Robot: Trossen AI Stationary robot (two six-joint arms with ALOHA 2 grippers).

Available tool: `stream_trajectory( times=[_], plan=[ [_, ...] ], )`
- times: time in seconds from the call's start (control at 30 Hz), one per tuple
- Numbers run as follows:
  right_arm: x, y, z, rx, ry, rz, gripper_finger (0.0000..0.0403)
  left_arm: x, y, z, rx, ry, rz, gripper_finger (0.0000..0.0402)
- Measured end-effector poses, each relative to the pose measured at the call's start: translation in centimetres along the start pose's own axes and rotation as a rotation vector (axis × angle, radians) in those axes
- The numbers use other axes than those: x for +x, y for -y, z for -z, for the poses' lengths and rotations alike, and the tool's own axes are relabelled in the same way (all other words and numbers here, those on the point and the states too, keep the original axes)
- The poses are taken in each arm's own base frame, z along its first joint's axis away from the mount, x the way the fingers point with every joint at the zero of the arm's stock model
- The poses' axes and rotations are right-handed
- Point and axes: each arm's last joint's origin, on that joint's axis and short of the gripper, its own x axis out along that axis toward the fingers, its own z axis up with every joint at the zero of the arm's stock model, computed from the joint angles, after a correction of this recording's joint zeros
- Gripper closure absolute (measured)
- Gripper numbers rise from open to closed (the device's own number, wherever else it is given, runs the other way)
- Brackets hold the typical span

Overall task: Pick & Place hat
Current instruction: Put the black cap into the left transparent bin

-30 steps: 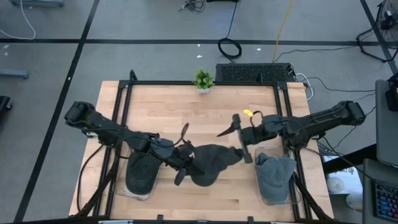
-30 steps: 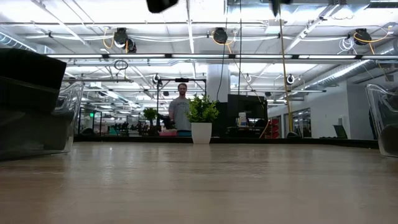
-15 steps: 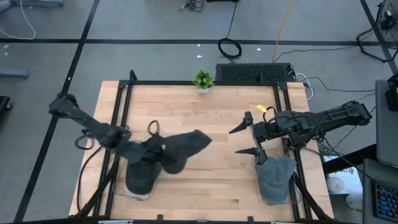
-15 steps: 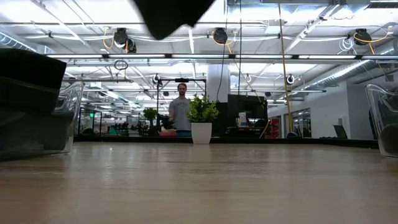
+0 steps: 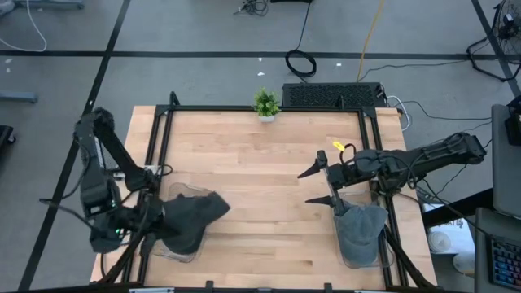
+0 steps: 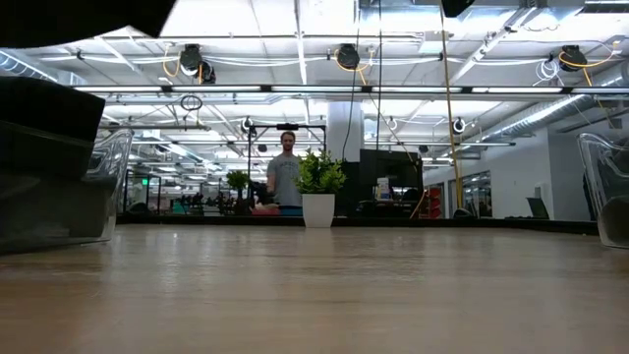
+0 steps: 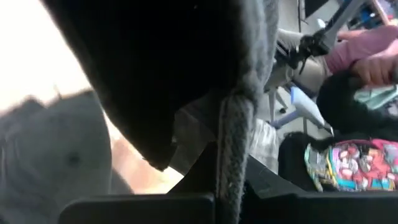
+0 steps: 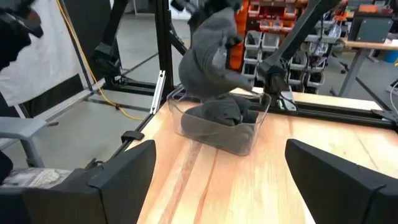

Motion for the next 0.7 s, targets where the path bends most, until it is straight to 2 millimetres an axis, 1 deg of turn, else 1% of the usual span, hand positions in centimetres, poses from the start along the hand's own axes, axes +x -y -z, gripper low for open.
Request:
stream_trajectory(
  times=[0.1,0.17,0.27,0.37,0.43,0.57,0.7],
  plan=[
    [0.2,0.0,0.4,-0.002,0.039,0.0,0.0057,0.0,-0.7,2.5,-0.025,0.019,0.048,0.0392],
    [0.2,0.0,0.7,-0.003,0.066,0.0,0.0057,0.3,-1.5,4.3,-0.052,0.04,0.083,0.0392],
    [0.3,0.0,1.1,-0.005,0.096,0.0,0.0057,1.2,-3.1,6.6,-0.111,0.067,0.124,0.0392],
    [0.3,0.0,0.9,-0.007,0.134,0.0,0.0057,2.3,-5.4,8.6,-0.166,0.068,0.113,0.0392],
    [0.3,0.0,1.0,-0.007,0.142,0.001,0.0057,2.8,-6.7,9.4,-0.189,0.077,0.109,0.0391],
    [0.3,0.0,0.9,-0.008,0.149,0.001,0.0057,3.5,-8.7,10.8,-0.216,0.073,0.147,0.0392],
    [0.3,0.0,1.0,-0.009,0.146,0.0,0.0057,3.8,-10.1,11.4,-0.252,0.065,0.16,0.0391]
  ],
)
